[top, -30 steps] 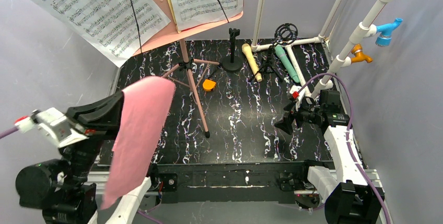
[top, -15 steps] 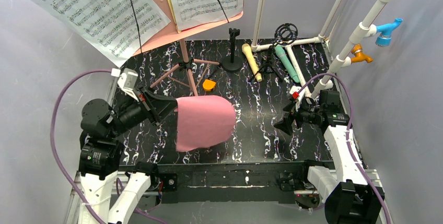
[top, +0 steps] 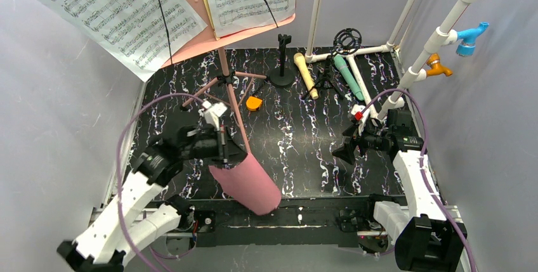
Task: Pack up the instrument practice props
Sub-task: Pick up the sheet music from the music stand, then place the sheet music at the center of the board.
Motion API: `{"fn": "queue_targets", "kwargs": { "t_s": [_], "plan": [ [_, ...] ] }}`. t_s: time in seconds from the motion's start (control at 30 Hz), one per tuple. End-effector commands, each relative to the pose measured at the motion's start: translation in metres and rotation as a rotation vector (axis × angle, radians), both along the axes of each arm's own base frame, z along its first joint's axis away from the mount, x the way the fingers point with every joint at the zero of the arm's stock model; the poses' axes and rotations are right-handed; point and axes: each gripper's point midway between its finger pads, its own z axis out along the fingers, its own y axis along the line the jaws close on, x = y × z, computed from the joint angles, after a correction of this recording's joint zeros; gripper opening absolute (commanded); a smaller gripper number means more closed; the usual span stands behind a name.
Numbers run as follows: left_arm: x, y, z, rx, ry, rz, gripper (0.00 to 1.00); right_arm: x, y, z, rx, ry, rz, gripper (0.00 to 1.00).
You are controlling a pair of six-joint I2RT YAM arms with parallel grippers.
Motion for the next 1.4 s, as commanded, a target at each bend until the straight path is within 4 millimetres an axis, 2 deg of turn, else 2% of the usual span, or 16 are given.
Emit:
{"fn": "queue_targets", "kwargs": {
  "t_s": [0.0,0.07,0.17,0.37,0.53,0.7,0.83,1.13,1.23,1.37],
  "plan": [
    [0.011,-0.011,-0.066,0.156,0.297,0.115,0.00,-0.004,0.003,0.001,0.021,-0.002,0.028,1.00],
    [0.016,-0.011,-0.090,0.210,0.378,0.152,0.00,-0.004,0.003,0.001,0.021,-0.002,0.028,1.00],
    [0.024,-0.006,-0.114,0.264,0.433,0.233,0.00,-0.005,0.003,0.001,0.022,-0.001,0.029,1.00],
    [0.036,0.013,-0.143,0.313,0.508,0.449,0.00,-0.005,0.004,0.001,0.025,0.000,0.033,1.00],
    [0.048,0.021,-0.157,0.191,0.674,0.717,0.00,-0.005,0.004,0.000,0.027,0.004,0.034,1.00],
    [0.050,0.048,-0.179,0.125,0.864,0.999,0.00,-0.005,0.004,0.001,0.030,0.005,0.035,1.00],
    [0.054,0.075,-0.180,0.106,0.881,1.179,0.00,-0.006,0.005,0.000,0.029,0.005,0.036,1.00],
    [0.071,0.079,-0.152,0.023,0.879,1.223,0.00,-0.006,0.005,0.001,0.029,0.003,0.036,1.00],
    [0.078,0.082,-0.153,0.027,0.895,1.254,0.00,-0.008,0.006,0.002,0.036,0.005,0.048,1.00],
    [0.086,0.080,-0.167,0.050,0.930,1.265,0.00,-0.012,0.009,0.003,0.047,0.005,0.068,1.00]
  ]
}}
